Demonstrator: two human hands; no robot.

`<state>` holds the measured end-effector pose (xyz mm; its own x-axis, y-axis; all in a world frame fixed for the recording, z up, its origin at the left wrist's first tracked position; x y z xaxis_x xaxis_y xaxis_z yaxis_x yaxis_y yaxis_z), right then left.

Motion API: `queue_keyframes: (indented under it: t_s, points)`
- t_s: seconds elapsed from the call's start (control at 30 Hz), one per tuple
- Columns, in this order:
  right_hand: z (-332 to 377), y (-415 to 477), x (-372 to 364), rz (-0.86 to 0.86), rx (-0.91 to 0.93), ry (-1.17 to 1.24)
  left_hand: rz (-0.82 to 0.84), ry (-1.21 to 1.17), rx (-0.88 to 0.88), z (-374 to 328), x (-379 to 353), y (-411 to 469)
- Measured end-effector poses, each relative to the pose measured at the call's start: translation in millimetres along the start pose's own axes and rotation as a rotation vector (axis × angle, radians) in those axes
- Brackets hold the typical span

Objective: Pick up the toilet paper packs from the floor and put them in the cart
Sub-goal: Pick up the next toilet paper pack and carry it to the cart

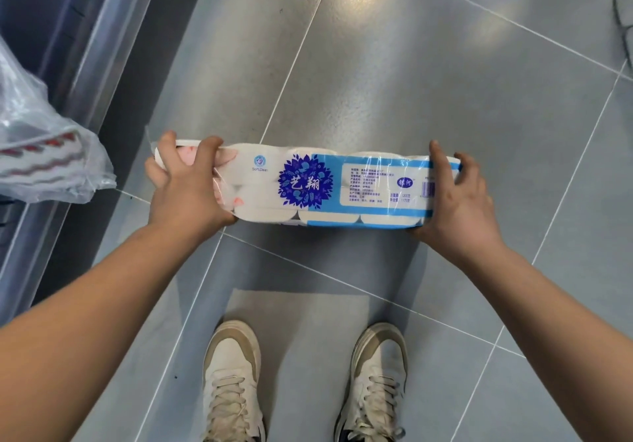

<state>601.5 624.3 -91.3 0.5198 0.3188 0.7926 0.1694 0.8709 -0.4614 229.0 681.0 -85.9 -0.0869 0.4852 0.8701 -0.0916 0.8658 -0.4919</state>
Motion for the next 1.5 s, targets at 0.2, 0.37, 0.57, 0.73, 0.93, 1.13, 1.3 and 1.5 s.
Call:
queue_keyframes:
  t_s: [0.2, 0.37, 0.57, 0.73, 0.93, 1.13, 1.3, 1.5]
  points:
    - [8.2, -2.0, 10.9, -0.025, -0.016, 0.042, -0.028, -0.022, -0.010, 2.2, 11.6, -1.3]
    - [18.8, -11.6, 36.2, -0.049, -0.012, 0.059, -0.050, -0.007, -0.009, -5.2, 42.9, -12.0]
    - [40.2, -34.5, 98.2, -0.079, -0.007, 0.079, -0.098, 0.009, -0.037, -16.7, 108.7, -36.0]
    - [72.4, -66.1, 174.5, -0.105, 0.026, 0.091, -0.154, 0.012, -0.049, -26.6, 192.5, -73.5]
    - [125.4, -127.0, 290.7, -0.161, 0.076, 0.150, -0.219, 0.020, -0.066, -36.0, 332.2, -138.1]
    - [177.9, -217.1, 427.2, -0.195, 0.098, 0.185, -0.264, -0.007, -0.109, -48.6, 482.4, -224.4]
    - [220.9, -302.2, 542.6, -0.244, 0.097, 0.180, -0.314, -0.065, -0.159, -60.8, 600.2, -313.9]
    - [264.4, -398.8, 651.5, -0.327, 0.152, 0.166, -0.410, -0.129, -0.203, -60.9, 709.4, -414.3]
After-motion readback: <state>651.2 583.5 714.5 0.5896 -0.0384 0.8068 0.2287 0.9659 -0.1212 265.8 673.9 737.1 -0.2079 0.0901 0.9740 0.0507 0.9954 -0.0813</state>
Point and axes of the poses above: each hand's wrist, its own y-axis towards the middle knuckle, its own x-axis out of the back of the hand, z = x × y, the point moved 10 cm from there along y, towards the middle knuckle, and after that the axes turned 14 degrees about y, right-handed, at the moved point
